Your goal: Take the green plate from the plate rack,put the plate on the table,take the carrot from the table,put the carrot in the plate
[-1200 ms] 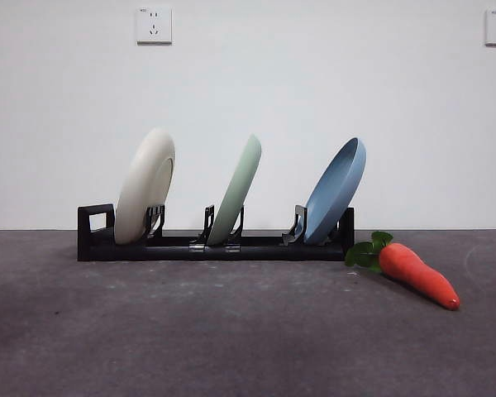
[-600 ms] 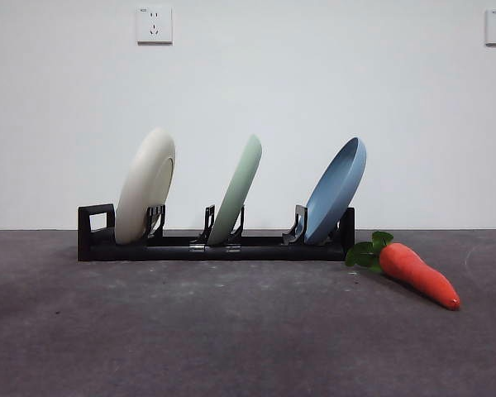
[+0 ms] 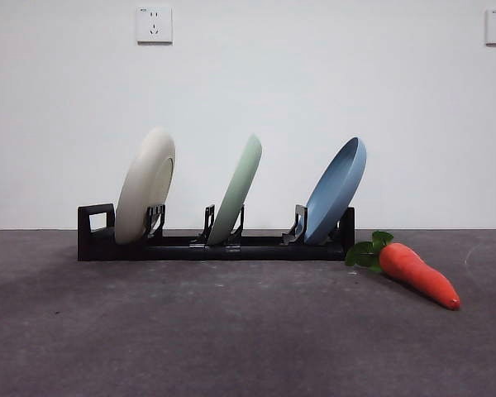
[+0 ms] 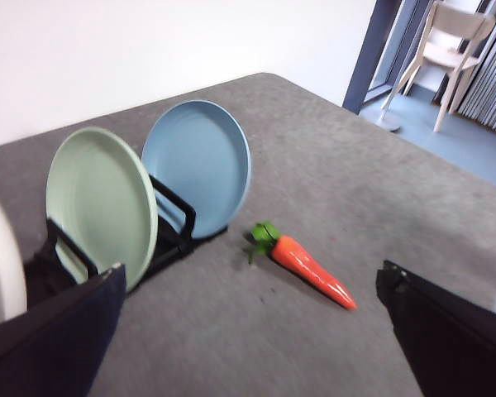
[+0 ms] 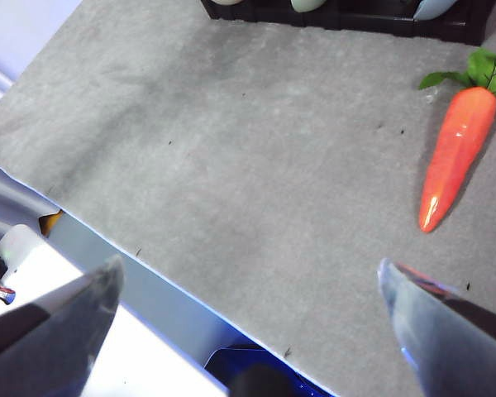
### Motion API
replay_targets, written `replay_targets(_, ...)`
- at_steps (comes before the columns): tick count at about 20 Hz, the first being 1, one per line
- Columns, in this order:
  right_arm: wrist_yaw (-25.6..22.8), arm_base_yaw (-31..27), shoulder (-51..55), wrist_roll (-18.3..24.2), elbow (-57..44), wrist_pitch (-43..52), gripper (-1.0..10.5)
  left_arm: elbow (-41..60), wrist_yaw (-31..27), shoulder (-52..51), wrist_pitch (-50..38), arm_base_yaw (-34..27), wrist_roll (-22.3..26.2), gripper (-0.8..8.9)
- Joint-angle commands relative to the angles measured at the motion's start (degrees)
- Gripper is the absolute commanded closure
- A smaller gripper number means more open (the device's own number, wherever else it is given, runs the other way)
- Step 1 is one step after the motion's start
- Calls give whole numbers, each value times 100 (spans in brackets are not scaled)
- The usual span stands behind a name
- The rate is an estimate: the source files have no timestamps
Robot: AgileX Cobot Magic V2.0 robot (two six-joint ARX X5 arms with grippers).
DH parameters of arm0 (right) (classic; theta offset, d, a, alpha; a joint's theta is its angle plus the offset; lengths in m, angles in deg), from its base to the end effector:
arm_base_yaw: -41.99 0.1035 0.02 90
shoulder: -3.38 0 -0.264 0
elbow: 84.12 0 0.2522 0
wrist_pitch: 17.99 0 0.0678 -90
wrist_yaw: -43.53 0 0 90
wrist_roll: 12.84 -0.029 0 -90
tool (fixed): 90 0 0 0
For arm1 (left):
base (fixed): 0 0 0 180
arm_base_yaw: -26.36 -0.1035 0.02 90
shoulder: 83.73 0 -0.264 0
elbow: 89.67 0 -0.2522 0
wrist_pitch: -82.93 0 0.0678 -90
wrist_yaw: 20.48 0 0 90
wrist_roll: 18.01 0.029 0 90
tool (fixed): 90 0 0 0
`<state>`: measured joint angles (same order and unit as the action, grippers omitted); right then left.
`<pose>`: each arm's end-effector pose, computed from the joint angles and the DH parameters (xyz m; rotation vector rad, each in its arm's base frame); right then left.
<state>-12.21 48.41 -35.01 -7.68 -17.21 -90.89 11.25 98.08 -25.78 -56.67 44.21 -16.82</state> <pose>0.0978 0.0274 0.3237 0.1080 0.7353 0.7066 0.1892 -0.0755 0.3874 -0.0128 0.3358 -0.8057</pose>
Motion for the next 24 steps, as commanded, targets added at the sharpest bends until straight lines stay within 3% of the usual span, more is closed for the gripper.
replay_targets(1,-9,13,-74,22,26,61,286,-293,-612,684,-533,461,-146,289)
replay_targets(6,-11,13,-153,24,28,90,286,-1331,-1176,2417,-1143,1003,-111,288)
replay_targets(13,-11,13,-173,22,28,87,286,-2933,-1613,4684,-1263,1067,-109,288)
replay_targets(18,-13,13,-175,20,28,85,286,-3029,-1958,5471,-1753,1062,-98,288)
replay_targets(24,-13,13,-173,2,28,81,286,-3029,-1954,5993,-1856,1062,-98,289)
